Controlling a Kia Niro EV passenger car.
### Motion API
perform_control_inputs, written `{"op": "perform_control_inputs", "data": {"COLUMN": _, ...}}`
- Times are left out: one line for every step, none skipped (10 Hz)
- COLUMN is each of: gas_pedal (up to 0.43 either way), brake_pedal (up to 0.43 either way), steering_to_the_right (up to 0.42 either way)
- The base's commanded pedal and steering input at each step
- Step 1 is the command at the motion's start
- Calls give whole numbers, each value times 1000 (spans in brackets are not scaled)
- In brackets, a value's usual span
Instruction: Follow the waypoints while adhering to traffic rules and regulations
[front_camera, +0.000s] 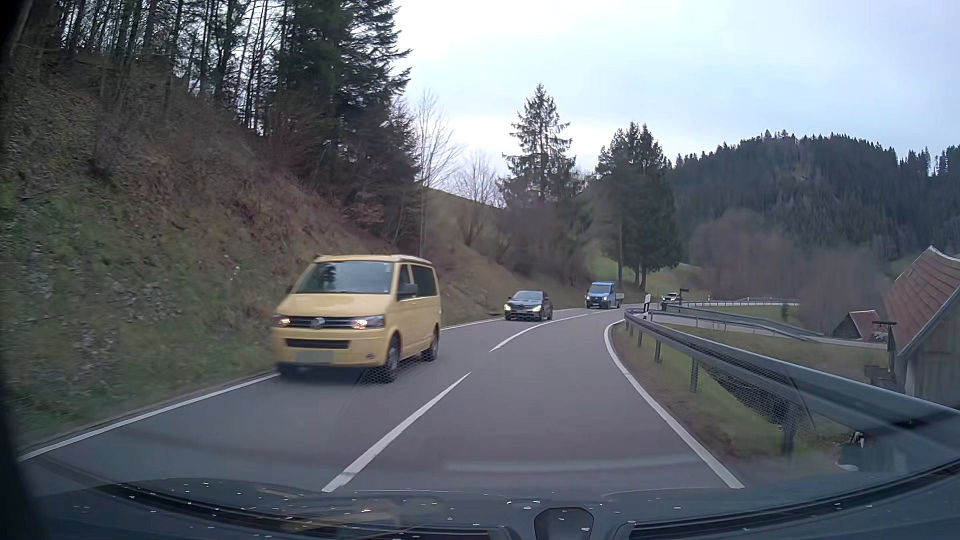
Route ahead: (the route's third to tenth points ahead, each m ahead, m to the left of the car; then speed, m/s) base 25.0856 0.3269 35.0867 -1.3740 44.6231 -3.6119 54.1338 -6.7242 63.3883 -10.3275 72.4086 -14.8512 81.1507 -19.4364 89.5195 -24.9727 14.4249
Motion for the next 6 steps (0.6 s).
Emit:
{"op": "perform_control_inputs", "data": {"gas_pedal": 268, "brake_pedal": 0, "steering_to_the_right": 38}}
{"op": "perform_control_inputs", "data": {"gas_pedal": 268, "brake_pedal": 0, "steering_to_the_right": 39}}
{"op": "perform_control_inputs", "data": {"gas_pedal": 268, "brake_pedal": 0, "steering_to_the_right": 39}}
{"op": "perform_control_inputs", "data": {"gas_pedal": 268, "brake_pedal": 0, "steering_to_the_right": 38}}
{"op": "perform_control_inputs", "data": {"gas_pedal": 228, "brake_pedal": 0, "steering_to_the_right": 36}}
{"op": "perform_control_inputs", "data": {"gas_pedal": 59, "brake_pedal": 0, "steering_to_the_right": 34}}
